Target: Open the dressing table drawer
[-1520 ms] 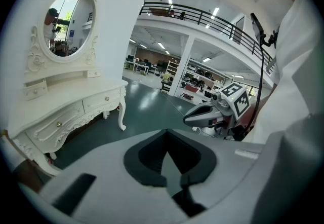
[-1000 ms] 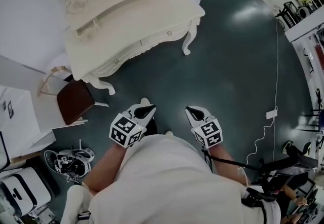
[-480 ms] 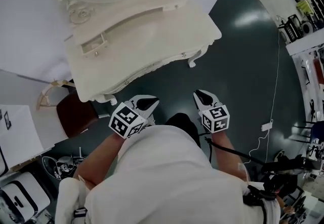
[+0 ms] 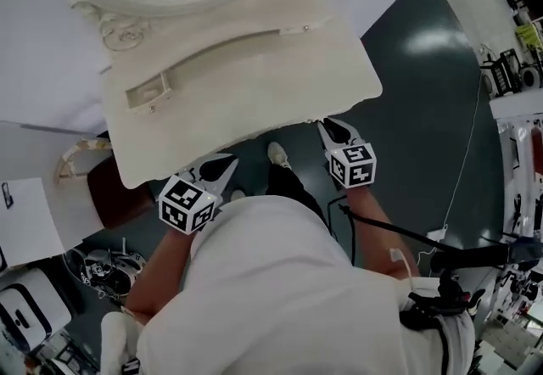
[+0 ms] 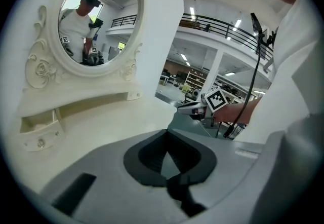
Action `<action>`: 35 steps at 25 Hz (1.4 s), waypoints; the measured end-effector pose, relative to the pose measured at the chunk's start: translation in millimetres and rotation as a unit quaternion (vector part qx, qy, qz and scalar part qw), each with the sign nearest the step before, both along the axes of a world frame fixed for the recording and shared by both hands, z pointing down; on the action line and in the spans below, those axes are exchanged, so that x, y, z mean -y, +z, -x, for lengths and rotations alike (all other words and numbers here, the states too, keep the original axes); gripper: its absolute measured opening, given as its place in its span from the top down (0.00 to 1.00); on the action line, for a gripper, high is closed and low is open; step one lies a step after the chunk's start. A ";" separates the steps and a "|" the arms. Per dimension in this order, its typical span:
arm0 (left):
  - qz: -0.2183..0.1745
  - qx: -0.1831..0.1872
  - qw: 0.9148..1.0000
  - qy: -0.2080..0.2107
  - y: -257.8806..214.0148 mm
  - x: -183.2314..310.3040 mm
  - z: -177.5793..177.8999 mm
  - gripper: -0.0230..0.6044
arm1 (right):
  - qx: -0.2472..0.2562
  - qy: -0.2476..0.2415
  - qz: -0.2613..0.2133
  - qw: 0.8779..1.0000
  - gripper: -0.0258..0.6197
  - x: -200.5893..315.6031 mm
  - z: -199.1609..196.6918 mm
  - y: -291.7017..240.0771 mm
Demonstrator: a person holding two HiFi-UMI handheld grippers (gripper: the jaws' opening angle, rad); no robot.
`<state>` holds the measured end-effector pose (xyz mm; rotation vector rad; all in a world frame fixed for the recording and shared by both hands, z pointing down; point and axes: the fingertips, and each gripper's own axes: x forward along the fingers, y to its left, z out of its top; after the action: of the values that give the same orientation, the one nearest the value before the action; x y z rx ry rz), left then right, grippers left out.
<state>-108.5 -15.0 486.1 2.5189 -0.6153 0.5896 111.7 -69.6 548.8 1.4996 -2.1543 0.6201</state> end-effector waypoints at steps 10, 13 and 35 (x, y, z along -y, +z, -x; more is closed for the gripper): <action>-0.012 0.015 0.994 -0.108 -23.4 100.2 -58.5 0.96 | 0.001 -0.056 0.011 0.998 0.82 176.6 -58.8 31.8; -0.011 0.017 0.990 -0.138 -23.9 116.1 -65.6 0.96 | 0.005 -0.055 0.014 0.998 0.80 219.5 -68.7 45.6; 0.006 0.048 0.970 -0.237 -21.4 139.5 -47.7 0.96 | 0.002 -0.037 0.031 0.999 0.80 341.3 -72.5 95.2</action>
<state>-60.9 -154.5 464.7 2.2206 -1.1979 0.5309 184.3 -410.9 644.0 1.3808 -2.1639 0.6578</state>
